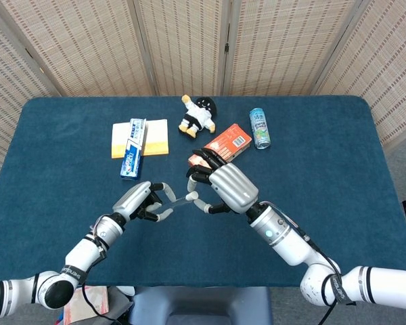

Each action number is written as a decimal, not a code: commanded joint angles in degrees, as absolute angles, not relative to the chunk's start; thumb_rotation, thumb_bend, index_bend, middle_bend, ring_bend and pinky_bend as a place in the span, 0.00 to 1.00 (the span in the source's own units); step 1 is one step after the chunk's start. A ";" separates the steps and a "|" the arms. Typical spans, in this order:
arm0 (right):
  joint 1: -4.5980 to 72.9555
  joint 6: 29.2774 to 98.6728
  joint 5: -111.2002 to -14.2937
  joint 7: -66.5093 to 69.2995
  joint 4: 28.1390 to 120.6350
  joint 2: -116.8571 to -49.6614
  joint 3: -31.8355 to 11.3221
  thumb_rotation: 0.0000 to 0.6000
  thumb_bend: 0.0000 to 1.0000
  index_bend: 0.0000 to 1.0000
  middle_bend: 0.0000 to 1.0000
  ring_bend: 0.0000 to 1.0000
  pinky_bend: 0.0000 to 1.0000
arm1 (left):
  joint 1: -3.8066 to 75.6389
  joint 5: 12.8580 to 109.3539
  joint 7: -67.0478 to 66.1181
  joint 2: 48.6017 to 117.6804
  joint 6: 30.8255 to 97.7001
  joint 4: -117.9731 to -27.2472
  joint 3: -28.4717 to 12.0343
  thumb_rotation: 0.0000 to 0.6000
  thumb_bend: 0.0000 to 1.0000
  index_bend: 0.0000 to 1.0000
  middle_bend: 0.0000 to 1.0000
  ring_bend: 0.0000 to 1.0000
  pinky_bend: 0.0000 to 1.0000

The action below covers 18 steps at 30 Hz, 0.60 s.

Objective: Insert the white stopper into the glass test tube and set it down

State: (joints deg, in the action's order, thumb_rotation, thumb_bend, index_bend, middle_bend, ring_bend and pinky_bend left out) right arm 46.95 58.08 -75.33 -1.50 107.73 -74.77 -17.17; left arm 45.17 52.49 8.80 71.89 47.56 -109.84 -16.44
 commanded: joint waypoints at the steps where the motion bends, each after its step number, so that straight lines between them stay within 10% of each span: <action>1: 47.11 57.87 -75.17 -1.41 107.62 -74.81 -17.13 1.00 0.52 0.67 0.32 0.04 0.00 | 45.28 52.40 8.74 71.92 47.53 -109.85 -16.41 1.00 0.38 0.58 1.00 1.00 1.00; 18: 47.22 58.17 -75.36 -1.24 107.69 -74.85 -16.66 1.00 0.52 0.67 0.32 0.04 0.00 | 45.60 51.82 8.95 72.07 47.28 -109.20 -16.10 1.00 0.38 0.58 1.00 1.00 1.00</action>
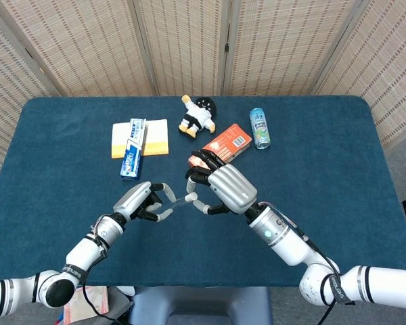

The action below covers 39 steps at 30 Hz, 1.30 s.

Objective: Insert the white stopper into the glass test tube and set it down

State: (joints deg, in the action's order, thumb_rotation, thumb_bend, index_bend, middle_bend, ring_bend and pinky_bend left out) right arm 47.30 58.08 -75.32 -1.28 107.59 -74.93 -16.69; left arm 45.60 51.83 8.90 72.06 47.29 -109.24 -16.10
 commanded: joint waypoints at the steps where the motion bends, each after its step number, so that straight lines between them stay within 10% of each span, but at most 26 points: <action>1: 47.18 58.21 -75.36 -1.20 107.76 -74.77 -16.63 1.00 0.52 0.67 0.32 0.04 0.00 | 45.57 51.83 9.05 72.08 47.27 -109.20 -16.09 1.00 0.38 0.58 1.00 1.00 1.00; 39: 49.33 56.15 -72.97 -3.05 105.30 -77.93 -15.94 1.00 0.52 0.67 0.32 0.04 0.00 | 45.71 52.17 9.48 72.11 47.08 -109.24 -15.74 1.00 0.38 0.58 1.00 1.00 1.00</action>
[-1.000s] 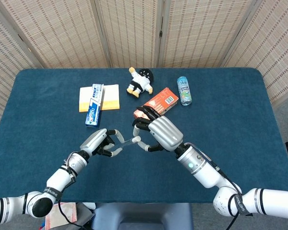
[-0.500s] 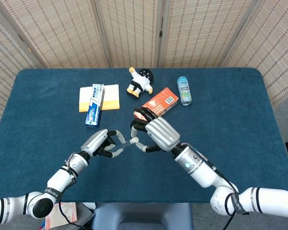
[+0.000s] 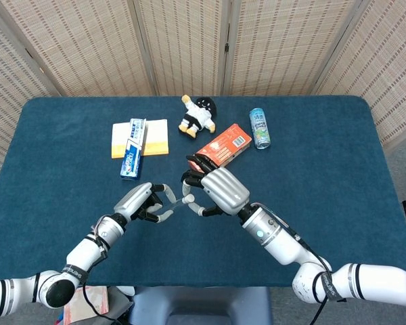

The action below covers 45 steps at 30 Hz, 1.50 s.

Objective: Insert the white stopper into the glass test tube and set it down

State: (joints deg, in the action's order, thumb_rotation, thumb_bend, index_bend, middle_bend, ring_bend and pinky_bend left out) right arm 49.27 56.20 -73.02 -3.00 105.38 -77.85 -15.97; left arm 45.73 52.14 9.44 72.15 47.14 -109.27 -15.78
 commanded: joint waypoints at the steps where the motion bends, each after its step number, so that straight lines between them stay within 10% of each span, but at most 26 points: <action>1: 49.36 56.14 -72.94 -3.08 105.24 -77.99 -15.95 1.00 0.51 0.67 0.32 0.04 0.00 | 45.69 52.19 9.51 72.09 47.07 -109.21 -15.73 1.00 0.38 0.58 1.00 1.00 1.00; 10: 49.70 55.66 -72.56 -3.64 104.55 -78.53 -15.60 1.00 0.50 0.67 0.32 0.04 0.00 | 45.42 52.52 9.90 71.86 46.96 -108.99 -15.56 1.00 0.38 0.58 1.00 1.00 1.00; 19: 50.23 54.27 -70.98 -4.34 104.70 -78.46 -15.36 1.00 0.05 0.37 0.20 0.01 0.00 | 45.22 52.99 8.75 71.80 47.33 -108.04 -14.72 1.00 0.38 0.58 1.00 1.00 1.00; 25: 49.42 55.11 -71.17 -3.55 105.08 -77.96 -15.18 1.00 0.05 0.23 0.19 0.00 0.00 | 45.39 53.31 5.80 71.60 47.68 -106.68 -13.24 1.00 0.38 0.58 1.00 1.00 1.00; 45: 42.16 62.26 -75.52 1.53 104.84 -71.11 -14.00 1.00 0.05 0.22 0.19 0.00 0.00 | 53.61 39.27 -21.03 85.70 53.85 -93.74 -9.05 1.00 0.38 0.57 1.00 1.00 1.00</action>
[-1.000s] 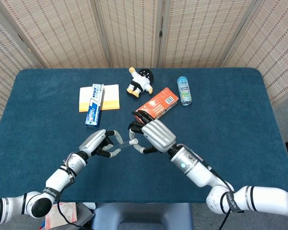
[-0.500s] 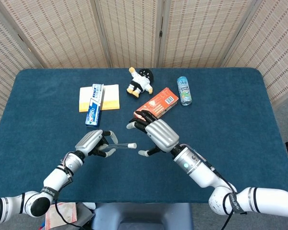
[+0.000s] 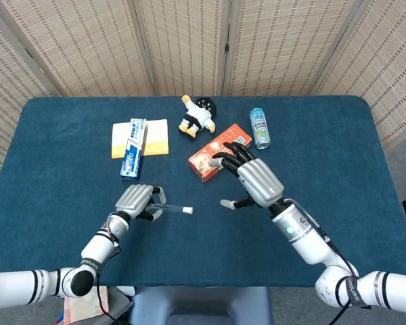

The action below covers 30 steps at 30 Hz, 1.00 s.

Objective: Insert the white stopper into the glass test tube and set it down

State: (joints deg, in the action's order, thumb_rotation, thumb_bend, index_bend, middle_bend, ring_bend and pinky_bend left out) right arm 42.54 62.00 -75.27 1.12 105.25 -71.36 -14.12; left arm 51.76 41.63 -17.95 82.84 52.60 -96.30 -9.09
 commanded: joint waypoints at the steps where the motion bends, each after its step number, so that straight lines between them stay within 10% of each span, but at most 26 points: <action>1: 41.93 62.33 -75.63 1.88 104.62 -70.94 -13.95 1.00 0.04 0.22 0.19 0.00 0.00 | 54.21 38.60 -22.51 86.75 54.28 -92.75 -9.00 1.00 0.38 0.57 1.00 1.00 1.00; 30: 38.32 62.66 -75.92 3.63 103.51 -67.53 -13.08 1.00 0.05 0.20 0.19 0.00 0.00 | 56.34 31.34 -35.07 91.62 58.53 -91.39 -9.61 1.00 0.38 0.34 1.00 1.00 1.00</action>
